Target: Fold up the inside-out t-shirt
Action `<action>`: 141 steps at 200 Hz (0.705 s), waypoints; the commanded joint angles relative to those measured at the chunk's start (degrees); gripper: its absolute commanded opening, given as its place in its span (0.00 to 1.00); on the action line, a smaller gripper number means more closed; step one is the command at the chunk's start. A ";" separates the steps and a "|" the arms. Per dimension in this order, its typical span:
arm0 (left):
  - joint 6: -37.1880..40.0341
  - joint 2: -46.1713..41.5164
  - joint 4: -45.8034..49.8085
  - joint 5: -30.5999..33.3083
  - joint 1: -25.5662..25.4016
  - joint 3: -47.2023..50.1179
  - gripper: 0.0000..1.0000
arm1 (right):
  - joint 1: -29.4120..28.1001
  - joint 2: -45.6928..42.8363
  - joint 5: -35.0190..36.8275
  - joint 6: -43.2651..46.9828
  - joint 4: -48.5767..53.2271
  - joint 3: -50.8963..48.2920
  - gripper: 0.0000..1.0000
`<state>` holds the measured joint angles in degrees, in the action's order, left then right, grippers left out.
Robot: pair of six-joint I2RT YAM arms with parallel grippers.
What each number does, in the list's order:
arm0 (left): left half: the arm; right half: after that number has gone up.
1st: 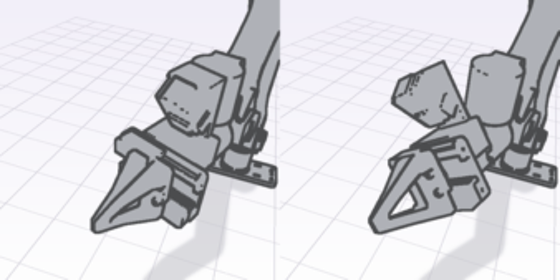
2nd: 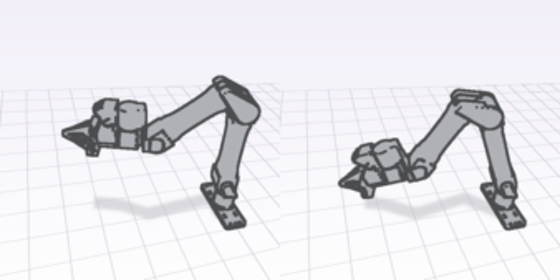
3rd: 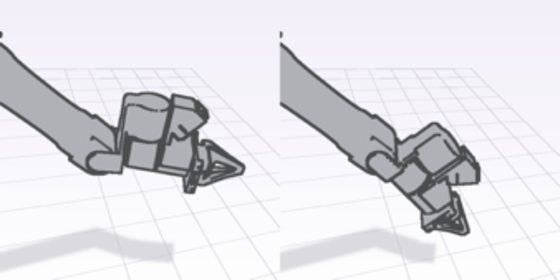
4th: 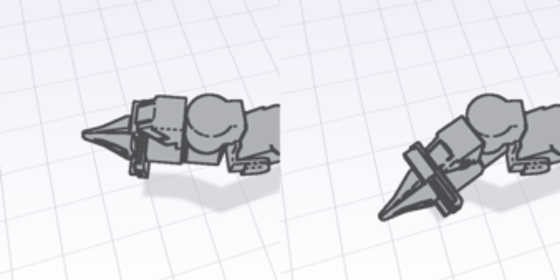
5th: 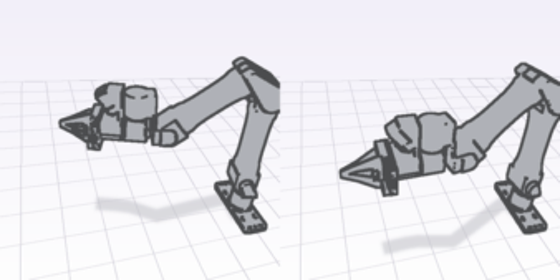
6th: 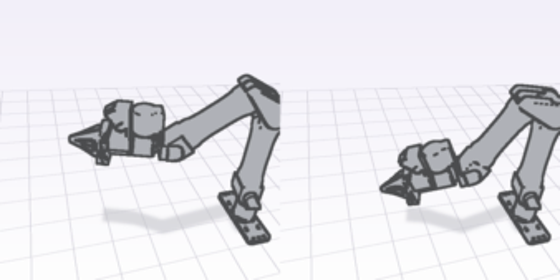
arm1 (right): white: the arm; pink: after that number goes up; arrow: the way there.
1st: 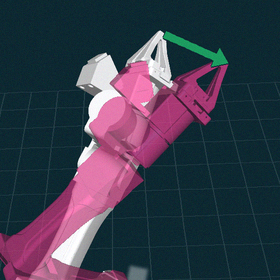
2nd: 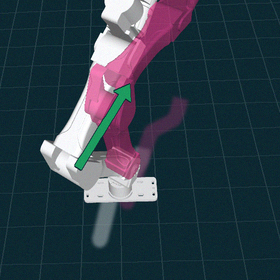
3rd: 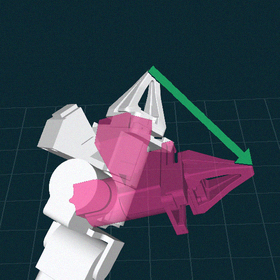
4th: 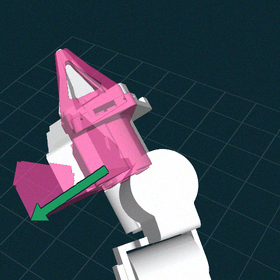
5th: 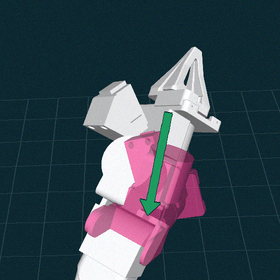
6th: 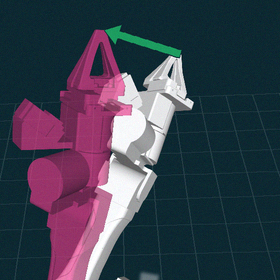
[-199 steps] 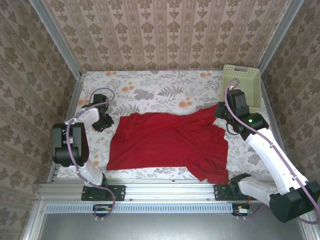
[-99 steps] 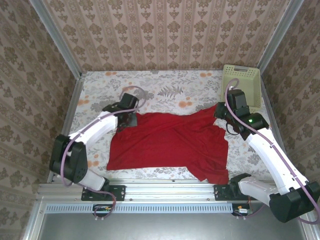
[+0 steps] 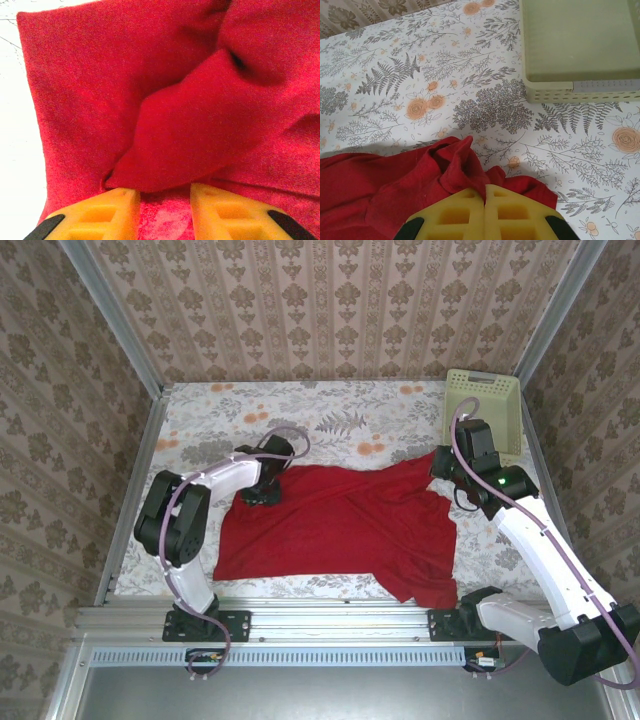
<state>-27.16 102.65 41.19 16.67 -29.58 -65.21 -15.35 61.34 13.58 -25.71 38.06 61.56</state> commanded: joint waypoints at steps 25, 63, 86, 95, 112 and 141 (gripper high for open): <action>1.38 1.15 0.32 -1.17 1.04 -1.45 0.43 | 0.27 -0.43 0.91 -1.00 1.32 1.41 0.00; 1.65 0.33 0.21 -1.42 0.67 -0.41 0.46 | 0.31 -0.20 1.01 -1.28 0.97 0.93 0.00; 1.69 -0.32 0.70 -1.76 0.34 -0.12 0.49 | 0.30 0.22 0.87 -1.36 0.88 0.88 0.00; 1.44 -0.86 1.71 -1.19 -0.30 -0.45 0.53 | 0.27 0.35 0.71 -1.49 0.87 0.93 0.00; 0.64 -1.81 3.39 1.02 -1.95 -1.27 0.55 | 0.27 0.53 0.20 -1.53 0.92 1.03 0.00; 0.16 -0.38 3.90 2.28 -1.32 -1.14 0.49 | 0.32 0.63 -0.06 -1.62 0.95 1.29 0.00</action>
<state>-26.26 102.69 42.26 16.56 -31.40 -65.30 -15.35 61.67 13.50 -26.35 38.02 61.54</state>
